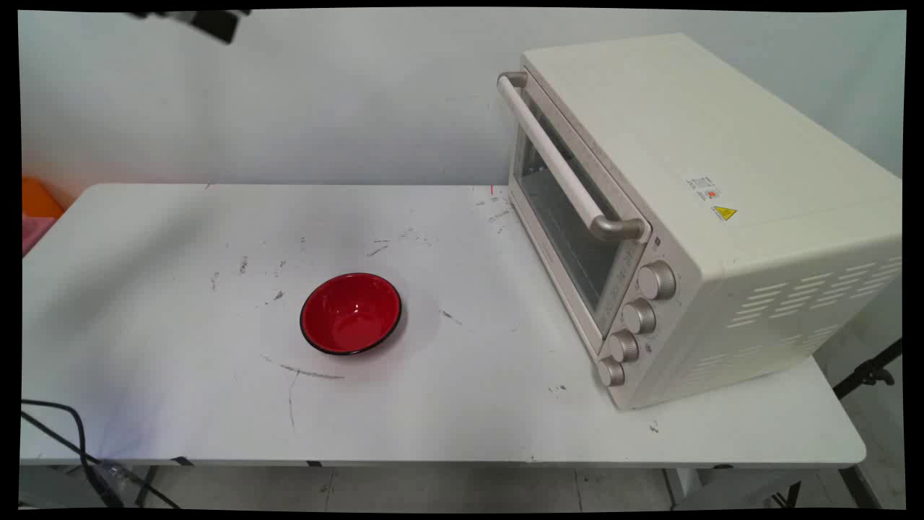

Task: Open the oven

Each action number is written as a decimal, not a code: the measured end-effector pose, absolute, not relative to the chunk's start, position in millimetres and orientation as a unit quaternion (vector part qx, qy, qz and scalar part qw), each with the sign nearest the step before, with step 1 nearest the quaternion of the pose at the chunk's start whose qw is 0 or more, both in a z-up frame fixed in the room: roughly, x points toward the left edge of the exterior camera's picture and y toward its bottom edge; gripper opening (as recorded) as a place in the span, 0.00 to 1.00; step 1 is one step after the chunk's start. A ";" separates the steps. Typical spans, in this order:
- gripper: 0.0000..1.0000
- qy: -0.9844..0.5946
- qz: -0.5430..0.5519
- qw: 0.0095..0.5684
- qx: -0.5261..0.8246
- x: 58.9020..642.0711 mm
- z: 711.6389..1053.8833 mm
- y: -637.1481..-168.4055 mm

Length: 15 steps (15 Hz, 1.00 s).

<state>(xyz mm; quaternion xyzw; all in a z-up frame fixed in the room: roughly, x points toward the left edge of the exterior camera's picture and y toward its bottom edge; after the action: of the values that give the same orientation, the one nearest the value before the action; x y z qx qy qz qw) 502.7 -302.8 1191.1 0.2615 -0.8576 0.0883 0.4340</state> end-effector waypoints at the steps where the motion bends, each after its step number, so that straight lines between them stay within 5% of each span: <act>1: 1.00 -0.858 0.092 0.431 0.265 493.9 1194.5 -311.3; 15: 1.00 -0.893 0.102 0.327 0.290 329.7 1168.4 -440.8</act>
<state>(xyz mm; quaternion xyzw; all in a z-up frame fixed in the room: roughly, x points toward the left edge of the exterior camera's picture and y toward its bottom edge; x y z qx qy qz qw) 329.7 -440.8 1168.4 0.2904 -0.8933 0.1022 0.3274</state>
